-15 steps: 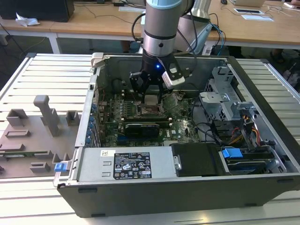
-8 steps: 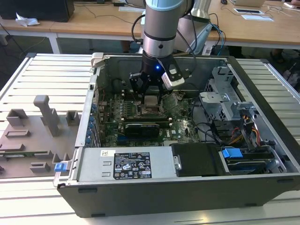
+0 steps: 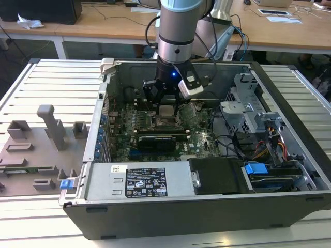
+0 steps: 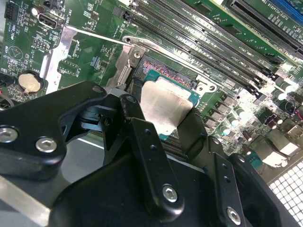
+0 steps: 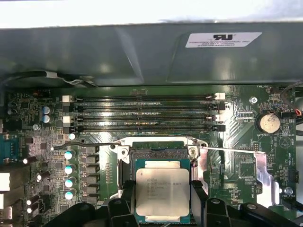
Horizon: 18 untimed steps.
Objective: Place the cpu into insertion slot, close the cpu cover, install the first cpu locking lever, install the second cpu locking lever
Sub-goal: 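Place the cpu into insertion slot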
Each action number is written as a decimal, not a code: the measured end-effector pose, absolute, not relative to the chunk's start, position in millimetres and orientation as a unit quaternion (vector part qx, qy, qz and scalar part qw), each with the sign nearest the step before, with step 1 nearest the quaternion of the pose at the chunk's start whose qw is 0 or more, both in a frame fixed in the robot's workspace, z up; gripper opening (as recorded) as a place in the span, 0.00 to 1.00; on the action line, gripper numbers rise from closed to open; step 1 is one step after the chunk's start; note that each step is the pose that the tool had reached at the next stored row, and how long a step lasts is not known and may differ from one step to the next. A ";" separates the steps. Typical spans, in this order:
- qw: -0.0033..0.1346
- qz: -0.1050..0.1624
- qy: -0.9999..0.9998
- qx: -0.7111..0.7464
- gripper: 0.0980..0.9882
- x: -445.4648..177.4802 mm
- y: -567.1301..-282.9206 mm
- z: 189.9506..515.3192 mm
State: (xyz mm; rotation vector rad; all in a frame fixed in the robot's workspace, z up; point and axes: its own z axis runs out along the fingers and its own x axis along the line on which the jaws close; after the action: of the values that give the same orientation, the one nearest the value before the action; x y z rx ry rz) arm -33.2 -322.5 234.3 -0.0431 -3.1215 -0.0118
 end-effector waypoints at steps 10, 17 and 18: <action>0.010 -0.004 -0.995 -0.095 0.50 -33.2 -322.5 234.1; 0.009 -0.005 -0.987 -0.163 0.50 -33.2 -322.5 233.9; 0.009 -0.005 -0.985 -0.174 0.50 -33.2 -322.5 233.9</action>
State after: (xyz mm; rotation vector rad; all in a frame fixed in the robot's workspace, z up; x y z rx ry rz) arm -33.2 -322.5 233.9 -0.5436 -3.0755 -0.0147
